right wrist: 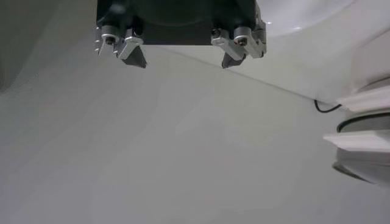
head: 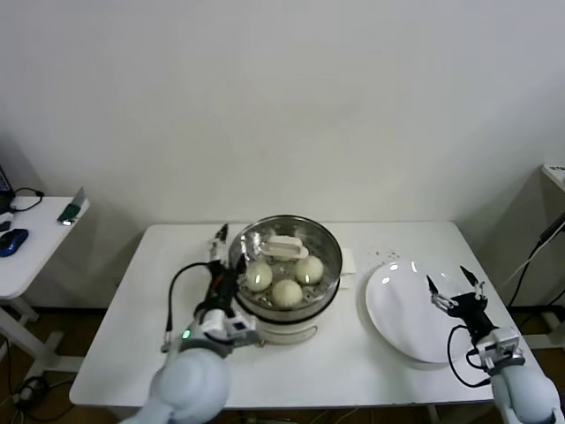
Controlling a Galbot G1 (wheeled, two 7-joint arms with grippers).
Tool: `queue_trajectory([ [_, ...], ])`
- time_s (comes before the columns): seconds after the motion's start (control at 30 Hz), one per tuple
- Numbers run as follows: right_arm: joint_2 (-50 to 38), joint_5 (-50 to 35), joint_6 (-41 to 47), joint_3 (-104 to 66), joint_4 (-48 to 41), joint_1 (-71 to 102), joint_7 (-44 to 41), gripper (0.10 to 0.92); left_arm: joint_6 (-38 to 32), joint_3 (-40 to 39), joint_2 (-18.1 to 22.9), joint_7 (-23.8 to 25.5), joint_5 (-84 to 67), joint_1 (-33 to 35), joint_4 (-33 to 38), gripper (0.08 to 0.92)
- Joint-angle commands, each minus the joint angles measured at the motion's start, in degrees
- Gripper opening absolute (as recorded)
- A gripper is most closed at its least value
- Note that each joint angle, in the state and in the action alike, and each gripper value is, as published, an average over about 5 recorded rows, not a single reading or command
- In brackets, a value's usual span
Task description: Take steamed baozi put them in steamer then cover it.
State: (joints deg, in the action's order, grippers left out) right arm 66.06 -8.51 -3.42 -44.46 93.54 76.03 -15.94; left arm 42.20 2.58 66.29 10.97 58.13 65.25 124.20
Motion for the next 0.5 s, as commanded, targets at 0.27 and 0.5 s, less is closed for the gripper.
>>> queue_trajectory([
  [0.27, 2.4, -0.1, -1.6, 0.5, 1.3, 2.0, -0.4, 0.823, -41.1, 40.1, 10.6, -15.0, -61.4, 24.0, -0.4, 0.823],
  [0.5, 3.9, -1.5, -2.7, 0.2, 1.8, 3.3, -1.0, 0.823, -48.5, 40.8, 12.8, -13.2, -65.3, 26.3, -9.1, 0.823],
])
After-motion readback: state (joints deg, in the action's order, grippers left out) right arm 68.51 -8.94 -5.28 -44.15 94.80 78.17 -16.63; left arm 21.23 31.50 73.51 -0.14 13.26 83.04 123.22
